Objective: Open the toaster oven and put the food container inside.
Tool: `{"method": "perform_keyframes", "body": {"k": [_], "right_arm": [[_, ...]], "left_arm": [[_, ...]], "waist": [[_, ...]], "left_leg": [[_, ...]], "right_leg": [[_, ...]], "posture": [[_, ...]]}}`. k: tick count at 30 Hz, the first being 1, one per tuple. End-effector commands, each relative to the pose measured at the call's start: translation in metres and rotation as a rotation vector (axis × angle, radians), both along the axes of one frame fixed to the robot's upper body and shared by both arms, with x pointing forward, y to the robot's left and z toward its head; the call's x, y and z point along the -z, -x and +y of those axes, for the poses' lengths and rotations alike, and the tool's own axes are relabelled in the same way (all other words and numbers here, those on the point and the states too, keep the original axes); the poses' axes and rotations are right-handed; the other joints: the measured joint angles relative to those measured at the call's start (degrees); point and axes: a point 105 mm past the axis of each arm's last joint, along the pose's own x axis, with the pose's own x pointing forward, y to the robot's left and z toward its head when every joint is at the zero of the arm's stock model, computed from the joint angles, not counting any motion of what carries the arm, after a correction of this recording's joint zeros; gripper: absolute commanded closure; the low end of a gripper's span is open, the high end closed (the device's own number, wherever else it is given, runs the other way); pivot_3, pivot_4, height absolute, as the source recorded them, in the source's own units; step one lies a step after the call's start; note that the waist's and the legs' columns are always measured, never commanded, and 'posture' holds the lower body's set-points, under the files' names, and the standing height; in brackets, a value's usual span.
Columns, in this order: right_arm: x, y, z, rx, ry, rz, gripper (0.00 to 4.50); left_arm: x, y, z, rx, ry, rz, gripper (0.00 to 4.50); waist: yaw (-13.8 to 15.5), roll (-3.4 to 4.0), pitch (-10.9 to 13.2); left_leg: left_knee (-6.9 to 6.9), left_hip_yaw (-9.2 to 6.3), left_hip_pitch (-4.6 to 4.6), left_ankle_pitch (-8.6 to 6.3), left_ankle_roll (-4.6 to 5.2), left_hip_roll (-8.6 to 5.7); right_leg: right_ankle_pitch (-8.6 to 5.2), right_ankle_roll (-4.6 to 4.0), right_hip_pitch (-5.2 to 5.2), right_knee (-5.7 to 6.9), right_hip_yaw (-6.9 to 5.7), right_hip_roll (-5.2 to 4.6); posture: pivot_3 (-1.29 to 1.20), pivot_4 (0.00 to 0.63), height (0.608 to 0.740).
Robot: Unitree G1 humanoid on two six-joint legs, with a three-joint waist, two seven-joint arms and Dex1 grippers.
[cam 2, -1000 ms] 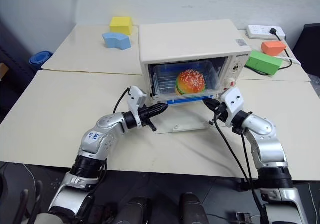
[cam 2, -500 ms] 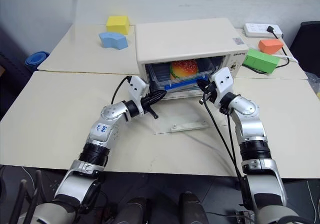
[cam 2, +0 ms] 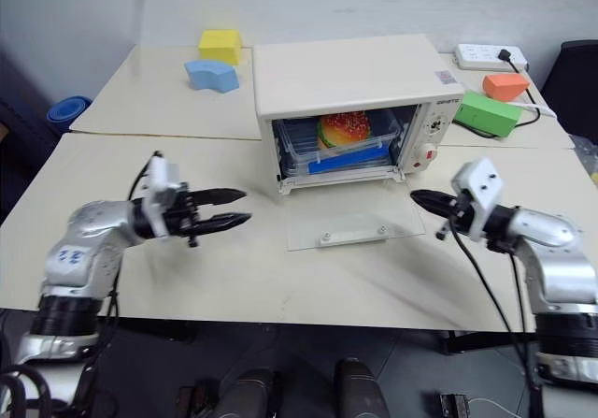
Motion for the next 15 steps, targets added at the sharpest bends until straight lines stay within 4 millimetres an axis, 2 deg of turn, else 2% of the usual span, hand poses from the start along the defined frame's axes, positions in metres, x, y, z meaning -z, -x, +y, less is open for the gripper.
{"method": "perform_keyframes", "body": {"k": [1,4,5,8,10,15], "right_arm": [[0.012,0.006,-0.030,-0.009,0.077,-0.004,4.50],[0.030,0.004,-0.032,-0.063,0.063,0.025,4.50],[0.035,0.003,-0.030,-0.084,0.065,0.026,4.50],[0.051,-0.005,-0.016,-0.127,0.017,0.031,4.50],[0.053,-0.008,-0.008,-0.146,-0.007,0.011,4.50],[0.036,-0.014,0.006,-0.150,-0.166,-0.088,4.50]], "left_arm": [[-0.016,0.018,0.012,0.084,0.009,-0.046,1.01],[-0.016,0.025,0.016,0.131,-0.024,-0.038,0.18],[-0.015,0.025,0.017,0.135,-0.026,-0.013,0.02],[-0.014,0.023,0.020,0.131,-0.010,0.040,0.02],[-0.014,0.024,0.019,0.137,-0.004,0.047,0.02],[-0.026,0.019,0.020,0.073,0.078,0.007,0.02]], "waist": [[-0.08,-0.01,0.00],[-0.12,0.03,0.02],[-0.24,0.04,0.02],[-0.98,0.04,0.02],[-1.38,0.05,0.03],[-1.42,0.08,0.05]], "left_leg": [[0.00,0.02,0.02,-0.04,0.08,0.01],[0.01,0.03,0.04,-0.08,0.20,0.02],[0.01,0.04,0.03,-0.07,0.20,0.03],[0.00,0.06,0.07,-0.04,0.13,0.09],[-0.01,0.02,0.05,0.01,0.04,0.10],[0.00,0.02,-0.02,0.05,-0.05,0.10]], "right_leg": [[0.00,0.00,0.01,0.00,0.01,0.01],[0.00,0.00,0.00,0.05,0.02,0.02],[0.00,0.00,0.00,0.06,0.02,0.02],[0.00,0.00,-0.01,0.10,0.03,0.07],[0.00,0.00,-0.04,0.13,0.01,0.08],[0.00,0.00,-0.08,0.12,0.01,0.04]], "posture": [[0.00,0.150,0.740],[0.00,0.150,0.740],[0.00,0.150,0.740],[0.00,0.150,0.740],[0.00,0.150,0.740],[0.00,0.150,0.740]]}}
